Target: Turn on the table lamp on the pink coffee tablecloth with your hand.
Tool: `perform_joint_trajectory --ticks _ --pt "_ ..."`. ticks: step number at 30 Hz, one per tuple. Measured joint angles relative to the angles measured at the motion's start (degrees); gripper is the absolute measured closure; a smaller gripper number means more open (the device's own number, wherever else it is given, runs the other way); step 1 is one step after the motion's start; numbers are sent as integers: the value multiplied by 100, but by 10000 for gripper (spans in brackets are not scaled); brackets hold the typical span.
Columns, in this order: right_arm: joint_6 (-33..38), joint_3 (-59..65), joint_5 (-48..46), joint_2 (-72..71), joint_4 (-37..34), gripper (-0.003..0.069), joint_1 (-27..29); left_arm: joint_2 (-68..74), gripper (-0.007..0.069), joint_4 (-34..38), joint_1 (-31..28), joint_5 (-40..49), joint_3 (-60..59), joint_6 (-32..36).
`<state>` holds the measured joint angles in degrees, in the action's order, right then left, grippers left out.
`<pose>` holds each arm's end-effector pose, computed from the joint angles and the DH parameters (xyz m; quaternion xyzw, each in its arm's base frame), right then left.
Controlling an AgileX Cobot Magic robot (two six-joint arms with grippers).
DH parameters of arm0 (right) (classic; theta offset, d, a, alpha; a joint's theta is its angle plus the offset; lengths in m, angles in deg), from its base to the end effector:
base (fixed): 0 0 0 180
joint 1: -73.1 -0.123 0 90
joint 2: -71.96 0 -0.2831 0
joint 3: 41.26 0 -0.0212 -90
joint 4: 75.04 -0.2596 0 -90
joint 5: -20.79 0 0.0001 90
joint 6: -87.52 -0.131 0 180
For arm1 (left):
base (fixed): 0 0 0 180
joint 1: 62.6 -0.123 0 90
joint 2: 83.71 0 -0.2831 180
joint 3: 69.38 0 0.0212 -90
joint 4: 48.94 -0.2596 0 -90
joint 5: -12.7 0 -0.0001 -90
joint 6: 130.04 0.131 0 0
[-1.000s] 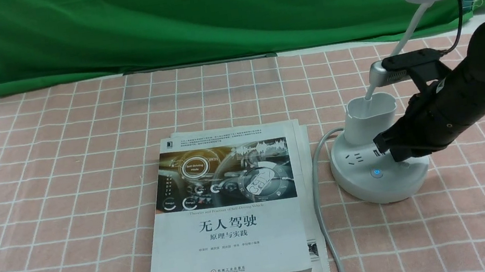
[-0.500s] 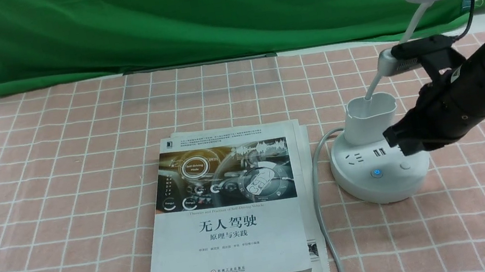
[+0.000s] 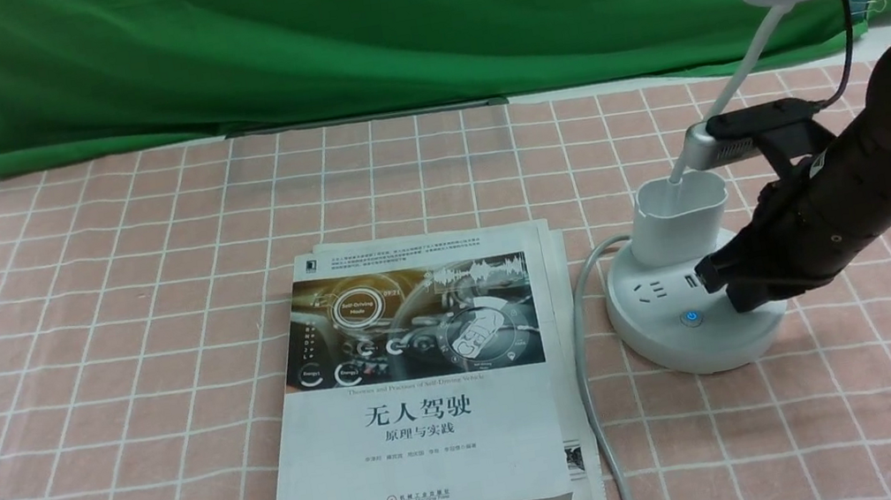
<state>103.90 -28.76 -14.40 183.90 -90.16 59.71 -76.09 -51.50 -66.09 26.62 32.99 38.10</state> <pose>0.3640 0.1069 0.1356 -0.1613 0.9667 0.0890 0.1777 0.1054 0.0078 0.1822 -0.0888 0.7561 -0.0292 0.6478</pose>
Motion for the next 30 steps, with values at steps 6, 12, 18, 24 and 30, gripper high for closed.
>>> perform_joint_trajectory --ticks 6,12,18,24,30 --pt "0 51 -154 -477 25 625 0 0 606 0 0 0 0 0" --pt "-18 257 -402 -1033 29 625 0 0 606 0 0 0 0 0" --pt "-27 821 -471 -1733 29 625 0 0 606 0 0 0 0 5" --pt "-236 1615 -498 -3011 29 625 0 0 606 0 0 0 0 5" --pt "-596 2434 -520 -4404 29 625 0 0 606 0 0 0 0 5"
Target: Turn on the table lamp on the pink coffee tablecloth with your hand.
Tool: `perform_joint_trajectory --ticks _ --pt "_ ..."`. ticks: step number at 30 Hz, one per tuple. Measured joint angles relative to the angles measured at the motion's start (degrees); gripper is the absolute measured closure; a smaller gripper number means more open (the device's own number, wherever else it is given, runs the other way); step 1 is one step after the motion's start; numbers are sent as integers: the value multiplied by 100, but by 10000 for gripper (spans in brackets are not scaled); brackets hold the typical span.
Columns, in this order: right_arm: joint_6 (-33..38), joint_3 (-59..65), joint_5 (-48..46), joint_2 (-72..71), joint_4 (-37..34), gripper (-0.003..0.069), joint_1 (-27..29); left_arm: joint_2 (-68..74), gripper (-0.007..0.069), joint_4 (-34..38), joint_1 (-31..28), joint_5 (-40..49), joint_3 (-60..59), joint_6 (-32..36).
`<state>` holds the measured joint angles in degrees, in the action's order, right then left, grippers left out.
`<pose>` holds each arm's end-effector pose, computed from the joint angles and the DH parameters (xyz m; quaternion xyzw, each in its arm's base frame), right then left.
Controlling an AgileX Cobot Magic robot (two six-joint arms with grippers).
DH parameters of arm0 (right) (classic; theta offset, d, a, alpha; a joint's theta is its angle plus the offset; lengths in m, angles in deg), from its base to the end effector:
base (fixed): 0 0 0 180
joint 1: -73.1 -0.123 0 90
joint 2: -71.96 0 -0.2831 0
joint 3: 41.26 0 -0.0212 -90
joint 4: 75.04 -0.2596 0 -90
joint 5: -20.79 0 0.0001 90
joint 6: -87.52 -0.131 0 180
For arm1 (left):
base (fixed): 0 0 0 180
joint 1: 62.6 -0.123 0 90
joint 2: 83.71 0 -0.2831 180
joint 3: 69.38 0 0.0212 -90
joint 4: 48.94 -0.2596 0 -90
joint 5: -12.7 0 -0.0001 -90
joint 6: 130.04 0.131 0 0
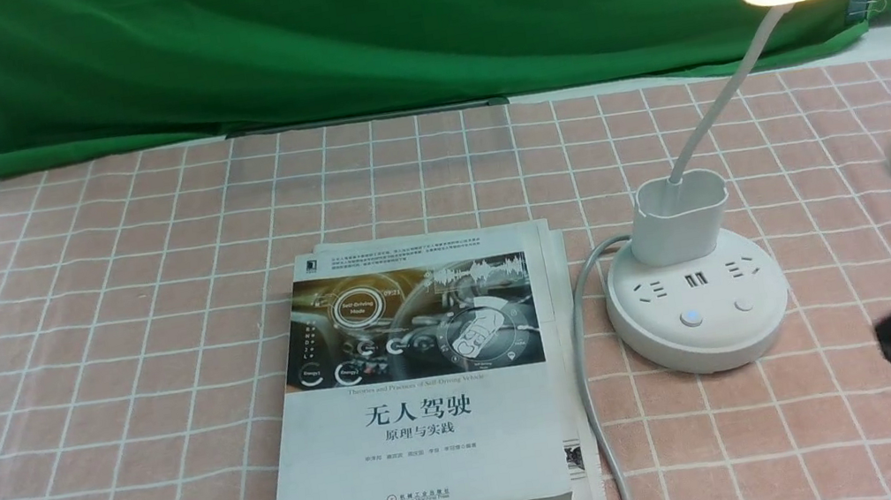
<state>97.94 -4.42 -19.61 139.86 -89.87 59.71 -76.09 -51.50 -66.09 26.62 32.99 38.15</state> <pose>0.2143 0.0734 0.2349 -0.1279 0.9399 0.1169 0.2941 0.1054 0.0078 0.1822 -0.0884 0.7561 -0.0289 0.6478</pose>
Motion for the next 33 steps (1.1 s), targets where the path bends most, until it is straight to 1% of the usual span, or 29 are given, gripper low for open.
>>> perform_joint_trajectory --ticks 4,7,13,18,21,24,26,27,28,29,30,33 --pt "-332 302 -145 -776 -5 624 0 0 606 0 0 0 0 0" --pt "-444 322 -150 -1236 -5 620 0 0 606 0 0 0 0 0" --pt "-487 333 -21 -1808 -5 604 0 0 606 0 0 0 0 0" --pt "-492 367 58 -1918 -5 593 0 0 606 0 0 0 0 0" --pt "-492 434 110 -2260 -6 594 77 0 606 0 0 0 0 -15" --pt "-243 784 633 -2874 -11 630 393 0 606 0 0 0 0 -15" --pt "110 1232 1179 -3425 -11 632 692 0 606 0 0 0 0 -3" --pt "144 1351 1313 -3483 -11 632 719 0 606 0 0 0 0 -3" --pt "316 1935 1910 -3996 -4 632 943 0 606 0 0 0 0 -3" --pt "316 1935 1910 -3996 -4 632 943 0 606 0 0 0 0 -3" --pt "326 2530 2390 -4487 1 632 1093 0 606 0 0 0 0 -3" --pt "326 3184 2745 -5025 1 632 1163 0 606 0 0 0 0 -3"
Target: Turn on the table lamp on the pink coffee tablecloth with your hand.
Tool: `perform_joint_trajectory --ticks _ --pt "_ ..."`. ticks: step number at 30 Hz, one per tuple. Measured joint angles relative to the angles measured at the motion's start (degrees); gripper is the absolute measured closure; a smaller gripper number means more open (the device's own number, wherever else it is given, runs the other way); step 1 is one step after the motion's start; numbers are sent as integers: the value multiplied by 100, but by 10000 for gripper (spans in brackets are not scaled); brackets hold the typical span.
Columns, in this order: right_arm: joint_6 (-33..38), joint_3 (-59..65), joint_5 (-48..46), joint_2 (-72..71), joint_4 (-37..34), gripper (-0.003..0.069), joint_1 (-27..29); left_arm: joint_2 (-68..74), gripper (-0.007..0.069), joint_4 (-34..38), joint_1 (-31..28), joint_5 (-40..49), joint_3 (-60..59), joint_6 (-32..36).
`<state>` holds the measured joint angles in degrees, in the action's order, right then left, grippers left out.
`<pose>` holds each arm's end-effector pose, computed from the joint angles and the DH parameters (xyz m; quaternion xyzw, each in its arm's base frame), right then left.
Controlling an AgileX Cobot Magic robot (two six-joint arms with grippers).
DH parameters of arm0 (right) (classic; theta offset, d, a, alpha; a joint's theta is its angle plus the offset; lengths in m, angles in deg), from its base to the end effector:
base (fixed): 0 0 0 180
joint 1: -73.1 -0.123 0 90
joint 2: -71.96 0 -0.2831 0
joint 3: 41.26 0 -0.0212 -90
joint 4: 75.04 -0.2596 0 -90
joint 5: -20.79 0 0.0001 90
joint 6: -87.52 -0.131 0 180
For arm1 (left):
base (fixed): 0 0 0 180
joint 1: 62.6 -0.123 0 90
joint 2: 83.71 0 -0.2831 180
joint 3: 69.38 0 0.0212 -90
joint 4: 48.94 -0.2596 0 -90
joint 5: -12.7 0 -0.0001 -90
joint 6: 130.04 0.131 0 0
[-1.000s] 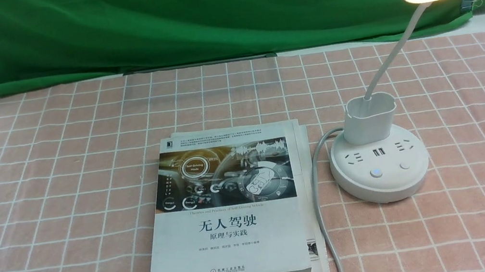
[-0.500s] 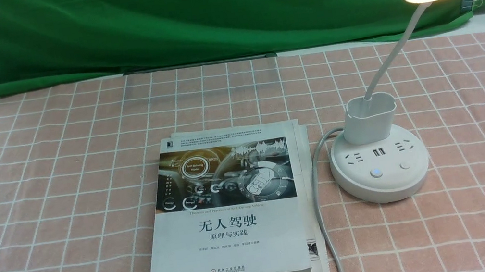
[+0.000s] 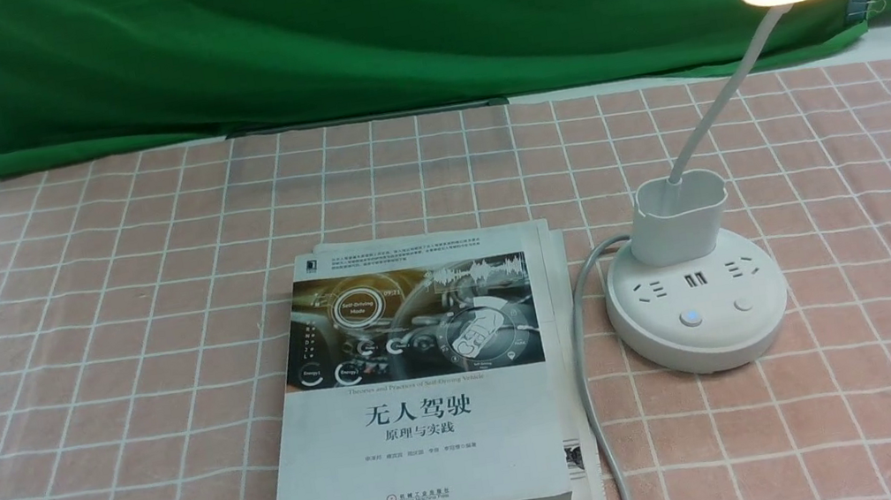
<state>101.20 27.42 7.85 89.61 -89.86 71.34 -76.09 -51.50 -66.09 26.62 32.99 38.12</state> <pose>0.1169 0.0111 0.2264 -0.0251 0.7591 0.0362 0.6495 0.1054 0.0078 0.1822 -0.0886 0.7561 -0.0291 0.6478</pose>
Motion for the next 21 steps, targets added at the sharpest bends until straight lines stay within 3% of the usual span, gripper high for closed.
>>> perform_joint_trajectory --ticks 4,21 --pt "0 829 227 -735 0 632 64 0 606 0 0 0 0 0" --pt "0 889 -161 -974 229 627 113 0 606 0 0 -12 0 0"
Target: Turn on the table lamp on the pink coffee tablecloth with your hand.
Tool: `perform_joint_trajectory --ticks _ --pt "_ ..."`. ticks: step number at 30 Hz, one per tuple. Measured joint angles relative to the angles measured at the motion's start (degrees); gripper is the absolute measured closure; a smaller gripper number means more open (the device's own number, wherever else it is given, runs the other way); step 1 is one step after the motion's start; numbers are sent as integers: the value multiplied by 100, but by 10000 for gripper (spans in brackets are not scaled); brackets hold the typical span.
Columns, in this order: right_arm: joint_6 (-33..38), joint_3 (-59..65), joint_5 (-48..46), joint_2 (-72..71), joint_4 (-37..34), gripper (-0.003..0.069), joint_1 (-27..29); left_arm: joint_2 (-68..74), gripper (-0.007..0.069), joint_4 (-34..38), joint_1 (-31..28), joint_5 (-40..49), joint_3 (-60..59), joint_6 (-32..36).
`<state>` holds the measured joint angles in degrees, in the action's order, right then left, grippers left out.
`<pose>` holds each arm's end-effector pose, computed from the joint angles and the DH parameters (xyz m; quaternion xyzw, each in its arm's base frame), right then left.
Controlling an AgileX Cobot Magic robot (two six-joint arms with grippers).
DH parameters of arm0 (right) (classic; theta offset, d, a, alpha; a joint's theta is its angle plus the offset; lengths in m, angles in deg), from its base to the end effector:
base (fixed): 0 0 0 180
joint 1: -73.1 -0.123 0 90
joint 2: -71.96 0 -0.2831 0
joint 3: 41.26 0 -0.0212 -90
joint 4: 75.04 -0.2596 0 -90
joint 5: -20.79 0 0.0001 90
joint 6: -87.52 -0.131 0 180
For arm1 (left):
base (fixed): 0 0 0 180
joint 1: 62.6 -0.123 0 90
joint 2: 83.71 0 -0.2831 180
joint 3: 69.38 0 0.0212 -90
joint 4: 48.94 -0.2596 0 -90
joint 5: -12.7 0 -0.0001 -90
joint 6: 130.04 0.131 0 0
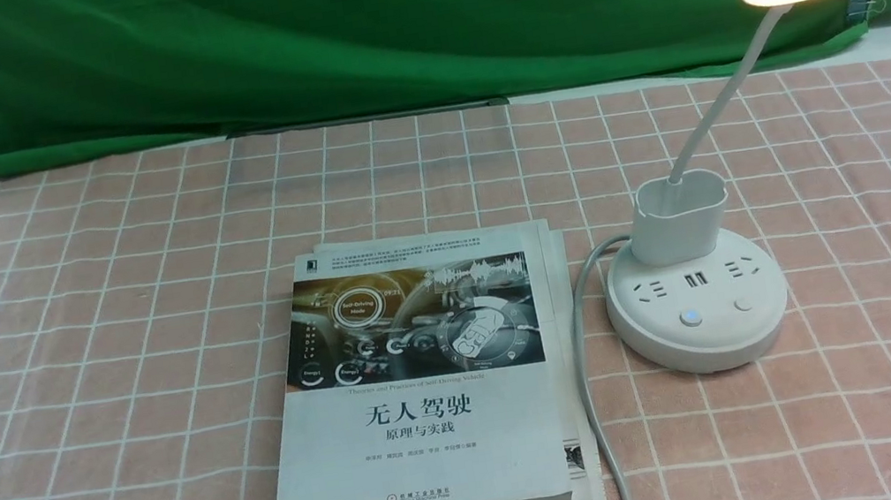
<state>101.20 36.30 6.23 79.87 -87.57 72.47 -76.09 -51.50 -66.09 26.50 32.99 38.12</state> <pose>0.1055 0.0083 0.1815 -0.0321 0.7636 0.0157 0.6447 0.1054 0.0078 0.1825 -0.0885 0.7554 -0.0292 0.6486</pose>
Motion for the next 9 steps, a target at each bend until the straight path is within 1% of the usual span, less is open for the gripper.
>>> perform_joint_trajectory --ticks 9 --pt "0 0 0 0 4 618 0 0 606 0 0 0 0 0"
